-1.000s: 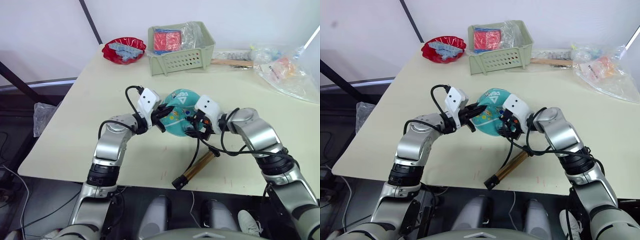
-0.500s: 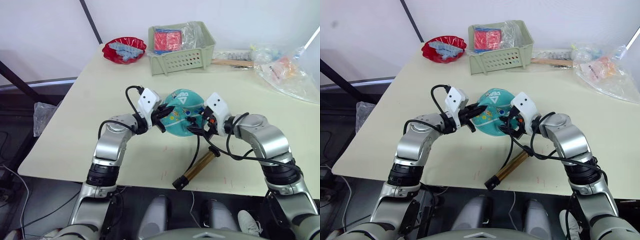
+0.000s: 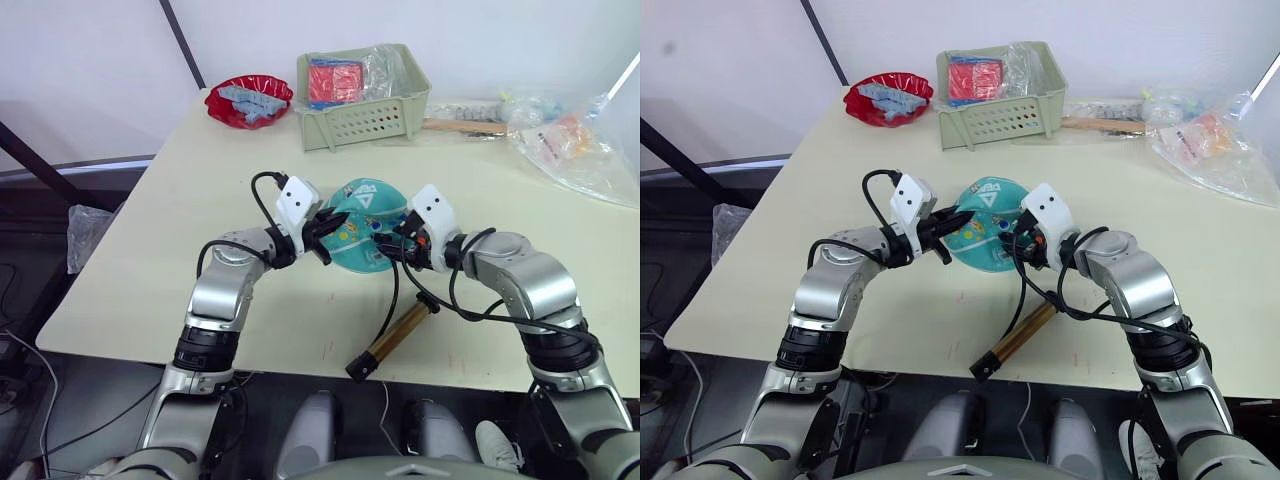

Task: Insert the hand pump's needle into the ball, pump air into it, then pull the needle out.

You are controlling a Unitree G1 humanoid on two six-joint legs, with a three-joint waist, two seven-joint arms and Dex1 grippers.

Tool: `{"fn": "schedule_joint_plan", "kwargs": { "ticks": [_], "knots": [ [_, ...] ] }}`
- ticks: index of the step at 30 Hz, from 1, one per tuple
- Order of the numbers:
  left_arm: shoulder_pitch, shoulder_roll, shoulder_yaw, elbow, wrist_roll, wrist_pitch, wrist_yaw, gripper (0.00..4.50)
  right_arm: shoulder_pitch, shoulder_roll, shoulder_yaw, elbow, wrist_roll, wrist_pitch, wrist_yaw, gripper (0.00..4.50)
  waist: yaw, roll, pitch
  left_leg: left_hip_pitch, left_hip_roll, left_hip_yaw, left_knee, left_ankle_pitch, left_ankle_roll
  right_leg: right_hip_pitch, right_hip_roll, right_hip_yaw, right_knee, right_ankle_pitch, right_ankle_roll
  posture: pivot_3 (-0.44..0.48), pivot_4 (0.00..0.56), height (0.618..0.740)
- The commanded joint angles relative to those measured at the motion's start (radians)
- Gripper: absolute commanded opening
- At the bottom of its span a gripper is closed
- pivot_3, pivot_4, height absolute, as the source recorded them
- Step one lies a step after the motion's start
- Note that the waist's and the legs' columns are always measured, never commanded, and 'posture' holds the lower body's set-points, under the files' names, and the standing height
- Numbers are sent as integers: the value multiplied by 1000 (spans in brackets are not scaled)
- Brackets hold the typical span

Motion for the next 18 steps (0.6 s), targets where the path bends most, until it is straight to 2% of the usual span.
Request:
{"fn": "schedule_joint_plan", "kwargs": {
  "ticks": [1,9,10,11,14,18],
  "knots": [
    [42,-15,-96,60,-1,32,-29,0,-7,13,-17,-5,26,-8,-17,2598,0,0,0,0,0,0,0,0,0,0,0,0,0,0,0,0,150,738],
    [37,-16,-95,67,1,31,-29,0,-12,15,-7,21,46,-19,-37,2598,0,0,0,0,0,0,3,0,0,1,0,0,3,0,0,0,150,738],
    [37,-16,-95,67,1,31,-29,0,-12,15,-6,22,48,-20,-39,2070,0,0,0,0,0,0,3,0,0,1,0,0,3,0,0,0,150,738],
    [37,-16,-95,67,1,31,-29,0,-11,19,-9,24,50,-22,-43,1754,-1,0,0,0,0,0,4,0,0,1,0,0,3,0,0,0,150,738],
    [39,-14,-94,64,1,32,-29,0,-10,24,-12,25,54,-25,-51,418,-2,0,0,0,0,0,5,0,0,1,0,0,4,0,0,0,150,738],
    [41,-13,-94,63,0,33,-29,0,-12,20,-3,28,54,-29,-52,327,-3,0,0,0,0,-1,6,0,0,1,0,0,5,0,0,0,150,738]
  ]
}}
